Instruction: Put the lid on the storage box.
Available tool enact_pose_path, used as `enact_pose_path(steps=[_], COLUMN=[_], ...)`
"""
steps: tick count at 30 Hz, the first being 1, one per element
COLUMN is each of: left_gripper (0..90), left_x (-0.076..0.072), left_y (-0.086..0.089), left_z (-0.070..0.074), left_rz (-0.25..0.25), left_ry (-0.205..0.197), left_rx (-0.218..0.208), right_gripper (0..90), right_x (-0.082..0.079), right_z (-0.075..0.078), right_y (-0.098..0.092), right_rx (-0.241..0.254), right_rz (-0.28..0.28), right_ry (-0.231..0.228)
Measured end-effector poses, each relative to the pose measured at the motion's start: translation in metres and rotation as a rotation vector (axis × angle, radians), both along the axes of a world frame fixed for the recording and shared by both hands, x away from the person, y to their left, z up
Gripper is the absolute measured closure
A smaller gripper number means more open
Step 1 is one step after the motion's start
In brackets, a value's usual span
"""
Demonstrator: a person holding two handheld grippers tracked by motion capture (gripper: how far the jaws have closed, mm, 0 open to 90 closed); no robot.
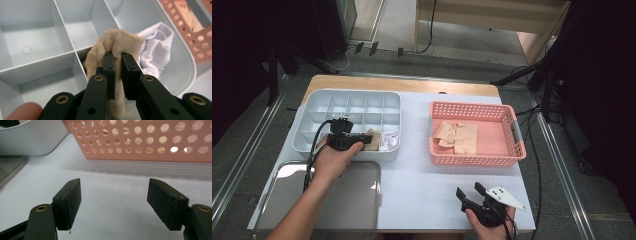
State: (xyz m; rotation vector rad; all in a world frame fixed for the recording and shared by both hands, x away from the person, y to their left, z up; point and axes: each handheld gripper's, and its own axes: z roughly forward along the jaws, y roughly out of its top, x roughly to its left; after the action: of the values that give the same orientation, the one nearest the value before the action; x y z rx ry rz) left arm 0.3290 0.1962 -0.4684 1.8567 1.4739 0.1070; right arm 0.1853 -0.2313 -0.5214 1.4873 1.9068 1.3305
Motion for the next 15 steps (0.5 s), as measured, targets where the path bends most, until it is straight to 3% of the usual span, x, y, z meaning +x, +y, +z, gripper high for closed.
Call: enact_pose_path(steps=[4, 8, 9, 10, 11, 13, 15], left_gripper=[73.3, 58.6, 55.9, 53.3, 53.1, 55.8, 64.4], left_x=[-0.003, -0.009, -0.009, -0.009, -0.008, -0.004, 0.001], left_y=[0.002, 0.004, 0.004, 0.003, 0.002, -0.003, -0.01], left_z=[0.004, 0.014, 0.014, 0.018, 0.019, 0.019, 0.017], left_rz=[0.0, 0.028, 0.028, 0.049, 0.059, 0.042, 0.027], left_ry=[-0.018, -0.093, -0.093, -0.12, -0.128, -0.105, -0.088], left_rx=[0.0, -0.032, -0.032, -0.024, -0.013, 0.009, 0.037], right_gripper=[27.5, 27.5, 27.5, 27.6, 27.6, 27.6, 27.6], right_x=[0.0, 0.0, 0.0, 0.001, 0.001, 0.001, 0.001], right_z=[0.0, 0.0, 0.0, -0.001, -0.001, -0.001, -0.001], right_y=[0.0, -0.001, -0.001, 0.0, 0.0, 0.001, 0.002], right_rx=[-0.002, 0.0, 0.0, 0.001, 0.001, -0.003, -0.003], right_rz=[0.001, -0.004, -0.004, -0.001, 0.0, 0.005, 0.005], right_ry=[0.003, 0.004, 0.004, 0.004, 0.003, 0.0, 0.004])
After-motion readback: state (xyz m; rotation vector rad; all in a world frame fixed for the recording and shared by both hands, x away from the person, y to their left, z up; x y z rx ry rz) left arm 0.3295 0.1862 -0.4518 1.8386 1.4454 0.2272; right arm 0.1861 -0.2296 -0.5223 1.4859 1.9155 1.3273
